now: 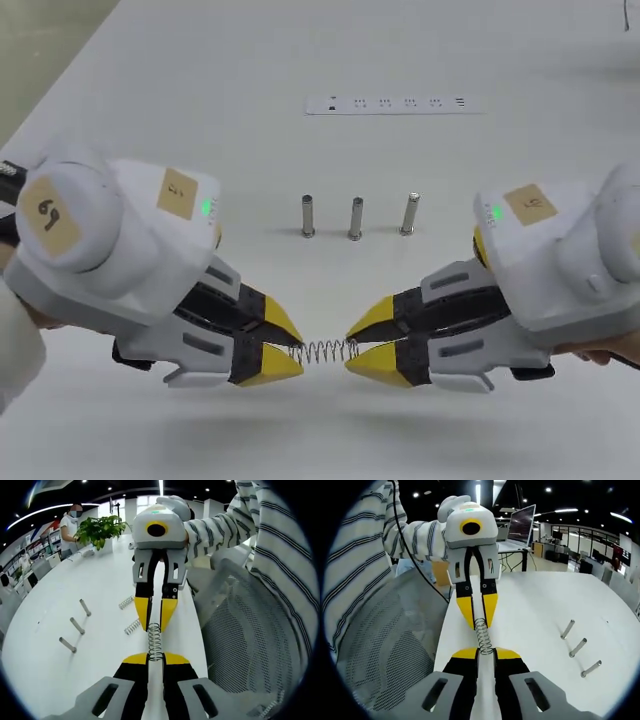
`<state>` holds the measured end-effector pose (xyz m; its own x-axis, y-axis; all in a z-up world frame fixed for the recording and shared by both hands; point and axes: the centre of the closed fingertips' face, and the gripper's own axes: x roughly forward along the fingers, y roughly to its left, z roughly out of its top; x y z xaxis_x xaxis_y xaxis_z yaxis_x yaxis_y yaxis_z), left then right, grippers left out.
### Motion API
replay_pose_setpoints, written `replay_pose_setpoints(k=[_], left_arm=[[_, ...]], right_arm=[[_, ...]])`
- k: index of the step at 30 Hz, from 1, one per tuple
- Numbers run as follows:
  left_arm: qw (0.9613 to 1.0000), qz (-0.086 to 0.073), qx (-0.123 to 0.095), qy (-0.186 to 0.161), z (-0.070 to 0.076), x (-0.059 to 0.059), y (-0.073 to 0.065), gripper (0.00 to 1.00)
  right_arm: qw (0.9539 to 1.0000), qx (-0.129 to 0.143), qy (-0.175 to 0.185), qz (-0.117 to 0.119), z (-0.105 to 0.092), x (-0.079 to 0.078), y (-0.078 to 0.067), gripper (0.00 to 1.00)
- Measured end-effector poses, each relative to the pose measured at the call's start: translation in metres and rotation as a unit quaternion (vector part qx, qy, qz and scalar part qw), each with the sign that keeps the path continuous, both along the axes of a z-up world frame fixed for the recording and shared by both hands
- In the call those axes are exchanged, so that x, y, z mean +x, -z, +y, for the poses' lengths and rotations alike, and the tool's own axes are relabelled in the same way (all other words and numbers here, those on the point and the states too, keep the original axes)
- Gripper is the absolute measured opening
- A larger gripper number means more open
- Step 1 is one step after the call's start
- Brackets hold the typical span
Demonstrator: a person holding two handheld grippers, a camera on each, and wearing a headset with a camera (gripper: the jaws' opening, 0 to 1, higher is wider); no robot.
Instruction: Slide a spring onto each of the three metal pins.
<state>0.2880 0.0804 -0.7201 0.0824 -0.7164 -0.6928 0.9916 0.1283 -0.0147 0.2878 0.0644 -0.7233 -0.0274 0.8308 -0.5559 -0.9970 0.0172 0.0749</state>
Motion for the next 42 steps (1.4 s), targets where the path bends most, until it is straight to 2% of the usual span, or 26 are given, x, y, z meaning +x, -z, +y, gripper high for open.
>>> replay_pose_setpoints(k=[6,9,18,26,32,34,35,38,42], left_arm=[[0.9999,0.003,-0.01,-0.013,-0.001,0.001,-0.001,0.01],[0.9999,0.001,-0.008,-0.013,-0.003,-0.001,0.001,0.01],[0.9994,0.009,-0.019,-0.027,-0.011,-0.008,0.01,0.01],[0.9985,0.002,-0.03,-0.046,-0.016,-0.006,0.014,0.01],[0.9972,-0.007,-0.036,-0.064,-0.019,-0.006,0.019,0.01],[0.9971,-0.009,-0.039,-0.065,-0.02,-0.007,0.02,0.01],[0.997,-0.017,-0.04,-0.064,-0.021,-0.007,0.021,0.01],[0.9969,-0.022,-0.042,-0.064,-0.024,-0.01,0.024,0.01],[0.9961,-0.021,-0.051,-0.069,-0.029,-0.012,0.027,0.01]], right_arm=[[0.9998,0.014,0.01,0.012,-0.001,0.002,-0.004,0.09],[0.9998,0.01,0.006,0.015,-0.002,0.001,-0.003,0.09],[0.9995,0.002,-0.007,0.03,-0.009,-0.005,-0.004,0.09],[0.9995,-0.01,-0.011,0.028,-0.013,-0.004,-0.006,0.08],[0.9988,-0.026,-0.034,0.026,-0.014,-0.008,-0.009,0.08],[0.9979,-0.043,-0.046,0.019,-0.017,-0.009,-0.007,0.08],[0.9976,-0.047,-0.049,0.015,-0.016,-0.009,-0.007,0.08],[0.9963,-0.058,-0.062,0.014,-0.017,-0.011,-0.007,0.08],[0.9938,-0.079,-0.077,0.012,-0.018,-0.016,-0.007,0.08]])
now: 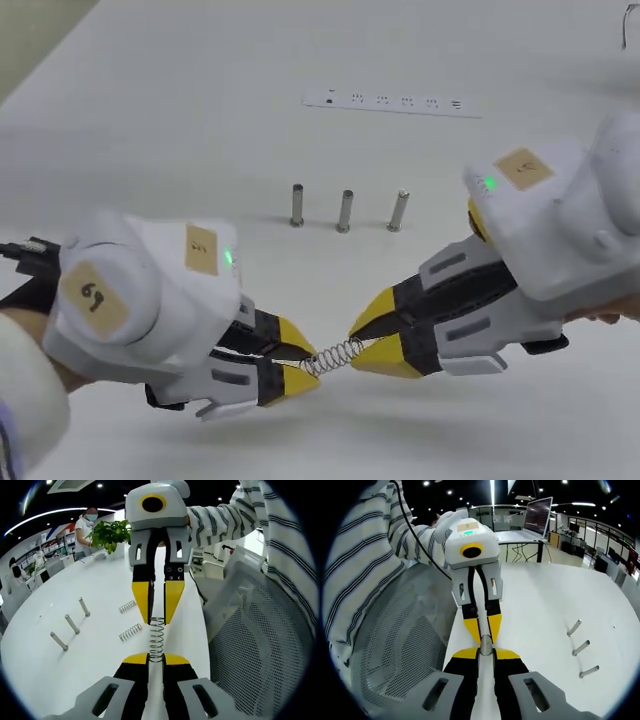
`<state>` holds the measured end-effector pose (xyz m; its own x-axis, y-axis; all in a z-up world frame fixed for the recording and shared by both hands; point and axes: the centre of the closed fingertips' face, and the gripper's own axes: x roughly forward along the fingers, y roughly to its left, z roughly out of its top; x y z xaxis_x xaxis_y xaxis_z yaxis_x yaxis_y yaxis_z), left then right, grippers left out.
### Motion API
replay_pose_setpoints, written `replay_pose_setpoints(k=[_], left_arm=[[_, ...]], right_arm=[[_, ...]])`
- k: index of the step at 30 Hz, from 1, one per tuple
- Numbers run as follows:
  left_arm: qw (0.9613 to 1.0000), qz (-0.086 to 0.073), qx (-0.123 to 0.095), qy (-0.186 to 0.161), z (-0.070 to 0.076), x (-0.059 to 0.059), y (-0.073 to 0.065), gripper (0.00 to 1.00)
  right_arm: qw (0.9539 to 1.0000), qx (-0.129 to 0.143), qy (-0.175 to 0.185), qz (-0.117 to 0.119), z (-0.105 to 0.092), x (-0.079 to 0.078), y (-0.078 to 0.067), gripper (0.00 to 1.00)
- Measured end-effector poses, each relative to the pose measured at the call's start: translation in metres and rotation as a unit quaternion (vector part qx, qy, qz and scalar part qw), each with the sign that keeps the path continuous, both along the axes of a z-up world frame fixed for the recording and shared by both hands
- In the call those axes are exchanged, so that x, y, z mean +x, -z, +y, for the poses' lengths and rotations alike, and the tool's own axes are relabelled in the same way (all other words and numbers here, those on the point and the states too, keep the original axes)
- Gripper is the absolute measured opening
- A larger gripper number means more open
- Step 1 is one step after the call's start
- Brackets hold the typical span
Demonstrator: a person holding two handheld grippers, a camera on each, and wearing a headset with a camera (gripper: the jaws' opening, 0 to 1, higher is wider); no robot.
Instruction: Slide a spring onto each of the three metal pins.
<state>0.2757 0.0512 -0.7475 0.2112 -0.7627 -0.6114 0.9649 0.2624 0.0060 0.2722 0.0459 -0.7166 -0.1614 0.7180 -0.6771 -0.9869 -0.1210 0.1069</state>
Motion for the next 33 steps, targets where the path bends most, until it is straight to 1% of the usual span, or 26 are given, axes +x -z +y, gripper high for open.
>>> replay_pose_setpoints(k=[1,3,5,6,8,10,12,15,19,21,24,27,28,30,31,33], left_arm=[[1.0,0.0,-0.002,-0.002,-0.001,0.0,0.001,0.01],[1.0,-0.001,-0.005,-0.007,-0.003,0.0,0.003,0.01],[0.9999,-0.002,-0.005,-0.009,-0.004,0.0,0.005,0.01],[0.9999,-0.006,-0.003,-0.008,-0.007,0.0,0.007,0.01],[0.9999,-0.005,-0.004,-0.009,-0.009,-0.001,0.009,0.01],[0.9999,-0.006,-0.004,-0.01,-0.01,-0.001,0.011,0.01],[0.9999,-0.006,-0.005,-0.014,-0.01,0.0,0.011,0.01],[0.9998,-0.008,-0.009,-0.015,-0.012,0.0,0.012,0.01],[0.9997,-0.012,-0.014,-0.019,-0.014,0.001,0.012,0.01],[0.9994,-0.018,-0.019,-0.022,-0.016,0.002,0.012,0.01],[0.9987,-0.032,-0.031,-0.025,-0.021,0.004,0.01,0.01],[0.9983,-0.034,-0.038,-0.027,-0.024,0.005,0.008,0.01],[0.9982,-0.033,-0.041,-0.029,-0.025,0.006,0.007,0.01],[0.998,-0.033,-0.044,-0.031,-0.028,0.007,0.007,0.01],[0.9979,-0.032,-0.046,-0.031,-0.029,0.008,0.008,0.01],[0.9976,-0.032,-0.052,-0.034,-0.032,0.009,0.007,0.01]], right_arm=[[0.9999,-0.011,0.0,0.002,-0.002,0.0,0.002,0.08],[0.9998,-0.017,-0.008,-0.007,-0.002,0.0,0.003,0.08],[0.9997,-0.021,-0.01,-0.006,-0.002,0.0,0.004,0.08],[0.9994,-0.031,-0.014,-0.006,-0.003,-0.001,0.005,0.08],[0.9983,-0.056,-0.013,0.005,-0.006,-0.002,0.008,0.08],[0.9979,-0.06,-0.023,0.001,-0.005,-0.002,0.008,0.08],[0.9977,-0.062,-0.025,0.004,-0.004,-0.004,0.008,0.07],[0.9969,-0.069,-0.036,-0.005,-0.004,-0.004,0.007,0.07],[0.9961,-0.077,-0.042,-0.01,-0.004,-0.003,0.007,0.07],[0.9954,-0.082,-0.047,-0.015,-0.005,-0.003,0.007,0.07],[0.9947,-0.087,-0.05,-0.02,-0.005,-0.001,0.005,0.07],[0.9928,-0.101,-0.058,-0.03,-0.009,-0.001,0.003,0.07],[0.9919,-0.107,-0.061,-0.033,-0.01,0.0,0.003,0.08],[0.99,-0.121,-0.064,-0.037,-0.013,0.001,0.004,0.08],[0.9882,-0.129,-0.071,-0.043,-0.015,0.001,0.004,0.08],[0.9876,-0.131,-0.074,-0.044,-0.015,0.001,0.003,0.08]])
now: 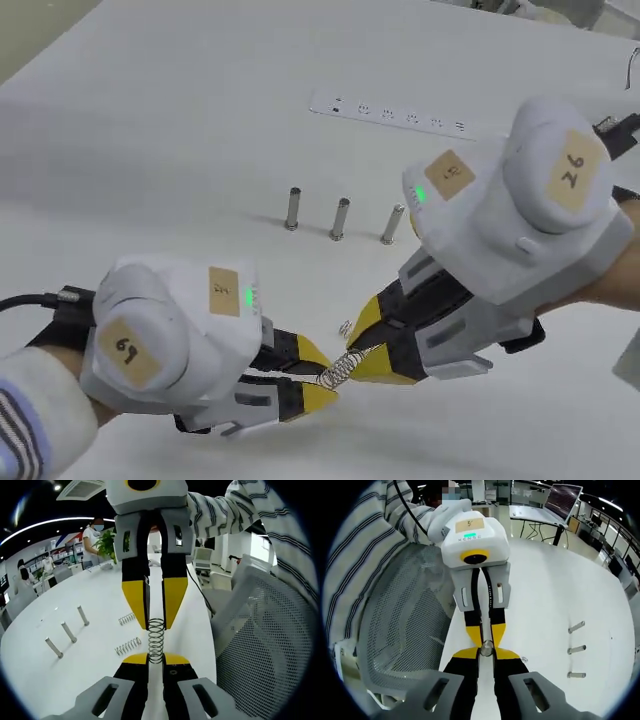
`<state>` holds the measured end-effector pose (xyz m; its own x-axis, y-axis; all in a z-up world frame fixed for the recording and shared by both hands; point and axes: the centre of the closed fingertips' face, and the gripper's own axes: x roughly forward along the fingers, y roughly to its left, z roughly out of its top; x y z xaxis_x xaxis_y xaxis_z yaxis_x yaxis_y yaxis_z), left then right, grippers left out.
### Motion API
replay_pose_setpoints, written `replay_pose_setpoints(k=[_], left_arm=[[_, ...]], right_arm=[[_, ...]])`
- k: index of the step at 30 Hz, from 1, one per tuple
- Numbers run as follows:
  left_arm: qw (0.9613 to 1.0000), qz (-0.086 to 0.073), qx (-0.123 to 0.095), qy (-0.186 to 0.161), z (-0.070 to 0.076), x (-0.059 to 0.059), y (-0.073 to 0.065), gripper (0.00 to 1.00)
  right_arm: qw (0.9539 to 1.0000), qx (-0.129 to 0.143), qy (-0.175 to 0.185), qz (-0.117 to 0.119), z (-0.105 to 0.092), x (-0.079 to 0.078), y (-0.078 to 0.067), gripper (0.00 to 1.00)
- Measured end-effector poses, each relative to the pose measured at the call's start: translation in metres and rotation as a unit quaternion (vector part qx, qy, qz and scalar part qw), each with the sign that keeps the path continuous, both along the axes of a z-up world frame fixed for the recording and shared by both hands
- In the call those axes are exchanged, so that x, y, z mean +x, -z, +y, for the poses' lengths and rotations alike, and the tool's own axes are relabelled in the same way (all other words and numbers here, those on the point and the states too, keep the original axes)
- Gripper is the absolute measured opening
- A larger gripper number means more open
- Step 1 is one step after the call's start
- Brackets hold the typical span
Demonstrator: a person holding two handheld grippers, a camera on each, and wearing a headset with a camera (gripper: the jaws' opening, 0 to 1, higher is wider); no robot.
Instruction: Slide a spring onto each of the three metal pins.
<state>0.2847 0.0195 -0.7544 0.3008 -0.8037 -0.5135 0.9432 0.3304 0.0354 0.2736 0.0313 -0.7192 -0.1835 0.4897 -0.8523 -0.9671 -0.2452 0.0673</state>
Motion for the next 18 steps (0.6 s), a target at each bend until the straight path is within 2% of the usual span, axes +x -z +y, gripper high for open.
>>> replay_pose_setpoints(k=[4,15,18], left_arm=[[0.9999,0.002,-0.015,-0.006,-0.003,0.0009,-0.0026,0.01],[0.9995,0.003,-0.027,-0.017,-0.0015,0.0001,-0.005,0.01],[0.9994,0.002,-0.027,-0.021,-0.0003,0.0013,-0.0059,0.01]], right_arm=[[0.9999,-0.007,-0.012,-0.005,0.0008,-0.0006,-0.0035,0.08],[0.9987,-0.025,-0.038,-0.025,0.0006,-0.0019,-0.0051,0.08],[0.9975,-0.029,-0.051,-0.039,0.0007,-0.0007,-0.0053,0.08]])
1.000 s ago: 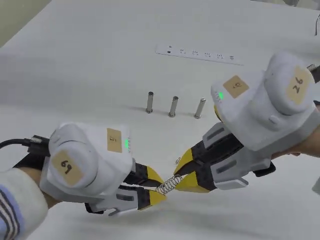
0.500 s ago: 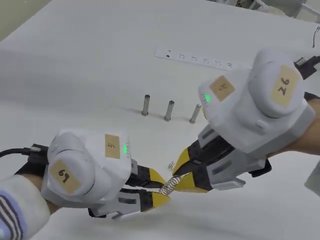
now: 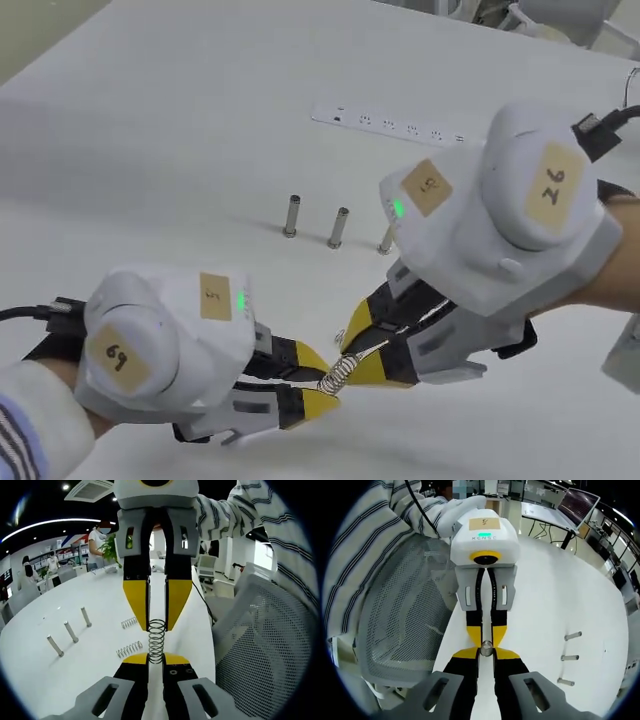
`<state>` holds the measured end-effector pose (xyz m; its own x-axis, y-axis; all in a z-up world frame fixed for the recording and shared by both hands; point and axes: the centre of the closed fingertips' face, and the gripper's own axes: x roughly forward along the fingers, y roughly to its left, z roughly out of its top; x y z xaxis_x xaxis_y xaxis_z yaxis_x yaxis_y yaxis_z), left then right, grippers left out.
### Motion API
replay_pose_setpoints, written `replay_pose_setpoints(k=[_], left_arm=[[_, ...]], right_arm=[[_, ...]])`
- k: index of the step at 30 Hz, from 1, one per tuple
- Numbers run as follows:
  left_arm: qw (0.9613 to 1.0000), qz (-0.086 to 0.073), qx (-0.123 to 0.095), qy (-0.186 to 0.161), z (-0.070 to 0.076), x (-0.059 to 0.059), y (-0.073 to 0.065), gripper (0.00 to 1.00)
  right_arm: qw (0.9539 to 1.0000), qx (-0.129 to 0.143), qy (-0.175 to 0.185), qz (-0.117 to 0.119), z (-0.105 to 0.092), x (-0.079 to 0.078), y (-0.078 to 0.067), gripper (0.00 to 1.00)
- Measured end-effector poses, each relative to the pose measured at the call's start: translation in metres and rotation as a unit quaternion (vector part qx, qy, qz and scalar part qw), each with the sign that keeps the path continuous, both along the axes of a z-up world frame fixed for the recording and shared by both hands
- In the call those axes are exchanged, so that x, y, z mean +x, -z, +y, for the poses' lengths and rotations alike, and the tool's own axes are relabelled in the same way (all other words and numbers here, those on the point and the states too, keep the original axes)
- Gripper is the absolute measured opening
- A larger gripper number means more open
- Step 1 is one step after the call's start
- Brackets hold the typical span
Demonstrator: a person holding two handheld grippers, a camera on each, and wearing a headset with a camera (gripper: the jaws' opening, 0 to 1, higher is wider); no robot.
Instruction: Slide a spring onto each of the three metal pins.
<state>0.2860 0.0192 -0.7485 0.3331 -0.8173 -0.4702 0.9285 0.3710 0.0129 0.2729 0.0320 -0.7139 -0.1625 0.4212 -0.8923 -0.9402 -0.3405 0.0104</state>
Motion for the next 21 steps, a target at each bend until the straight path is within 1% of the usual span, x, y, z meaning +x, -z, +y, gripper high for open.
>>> replay_pose_setpoints(k=[6,12,16,21], left_arm=[[1.0,-0.003,0.0,-0.005,0.002,0.0,-0.002,0.01],[1.0,-0.003,0.003,-0.008,0.004,0.0,-0.003,0.01],[0.9999,-0.007,-0.003,-0.011,0.004,0.001,-0.008,0.01],[0.9999,-0.011,-0.004,-0.012,0.004,0.002,-0.011,0.01]], right_arm=[[1.0,0.0,-0.002,-0.006,0.003,0.002,-0.001,0.08],[0.9998,-0.004,-0.011,-0.015,0.004,0.002,0.003,0.09],[0.9998,-0.004,-0.01,-0.014,0.006,0.002,0.005,0.09],[0.9998,-0.009,-0.013,-0.015,0.007,0.003,0.008,0.09]])
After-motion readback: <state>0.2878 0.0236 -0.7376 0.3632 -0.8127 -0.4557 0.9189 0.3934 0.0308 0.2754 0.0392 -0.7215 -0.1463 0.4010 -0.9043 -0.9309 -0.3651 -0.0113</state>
